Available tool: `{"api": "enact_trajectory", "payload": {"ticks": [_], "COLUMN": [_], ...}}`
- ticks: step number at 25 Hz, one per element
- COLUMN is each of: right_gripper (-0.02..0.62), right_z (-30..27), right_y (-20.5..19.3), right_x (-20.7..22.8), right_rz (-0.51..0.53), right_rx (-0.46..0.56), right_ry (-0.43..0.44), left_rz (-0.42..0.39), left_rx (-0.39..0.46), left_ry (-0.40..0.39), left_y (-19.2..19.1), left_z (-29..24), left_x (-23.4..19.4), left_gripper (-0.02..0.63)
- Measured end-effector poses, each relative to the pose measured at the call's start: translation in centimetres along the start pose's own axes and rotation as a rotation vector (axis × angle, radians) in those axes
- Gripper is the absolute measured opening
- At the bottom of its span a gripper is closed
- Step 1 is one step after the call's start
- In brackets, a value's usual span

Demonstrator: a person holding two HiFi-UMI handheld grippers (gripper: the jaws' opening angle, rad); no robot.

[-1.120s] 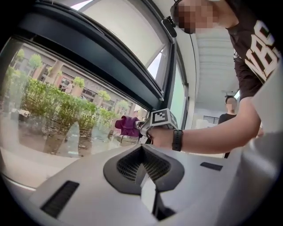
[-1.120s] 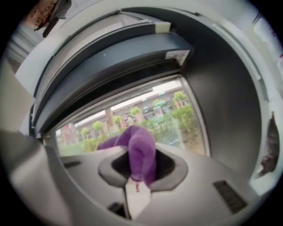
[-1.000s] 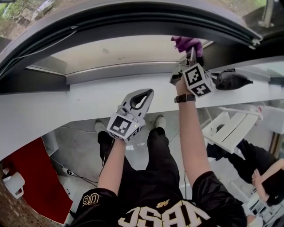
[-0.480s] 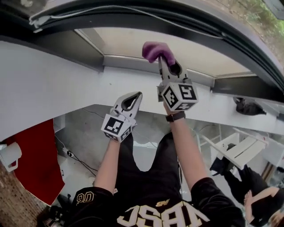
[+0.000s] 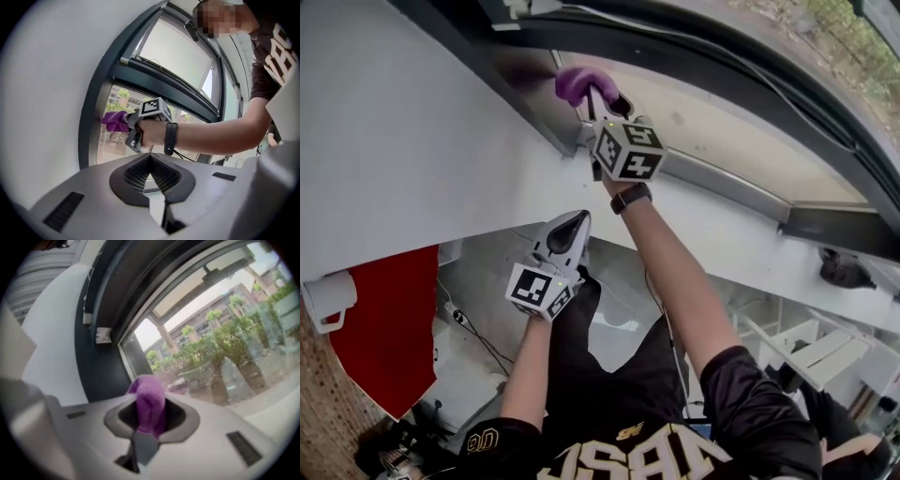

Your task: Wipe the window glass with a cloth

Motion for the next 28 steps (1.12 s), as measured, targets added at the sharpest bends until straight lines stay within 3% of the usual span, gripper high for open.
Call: {"api": "enact_trajectory", "payload": {"ticks": [5,10,15,19,21,24,26,28], "right_gripper": [0.080,0.081,0.081,0.081,0.081,0.080,0.081,0.081], "right_z": [6.8,18.0,30.7,38.5,40.7,41.1,39.3,35.4], "right_y": [2.0,4.5,7.3,8.5,9.3,9.9,9.2,7.7], "right_x": [8.7,22.5,36.0,44.2,46.3,46.3,43.9,39.7], "right_rz": [0.010,-0.059,-0.170,-0.262,-0.291,-0.276,-0.251,-0.181], "right_rx": [0.040,0.095,0.193,0.266,0.300,0.323,0.302,0.235], "right_ry": [-0.115,-0.290,-0.561,-0.783,-0.827,-0.826,-0.787,-0.697], "left_rz": [0.038,0.093,0.115,0.138,0.135,0.128,0.119,0.109], "left_rx": [0.006,-0.005,-0.036,-0.035,-0.040,-0.040,-0.034,-0.024], "left_ry": [-0.039,-0.159,-0.332,-0.403,-0.423,-0.415,-0.367,-0.293], "left_y": [-1.3,-4.6,-7.8,-9.1,-9.5,-9.4,-8.9,-8.0], "left_z": [-3.9,-11.9,-19.2,-22.0,-22.8,-22.6,-21.4,-19.6], "left_x": [2.0,10.5,21.2,26.5,27.7,27.1,24.9,21.5], "left_gripper": [0.017,0.017,0.017,0.017,0.017,0.017,0.017,0.017]}}
Point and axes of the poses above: the fingertips, and each gripper's own axes: z backward along the fingers, x to its right, y out of its top, the point moved 8 cm from there along z, backward along the fingers, and after that the axes turned 6 degrees about -y, right-handed, at the moved point
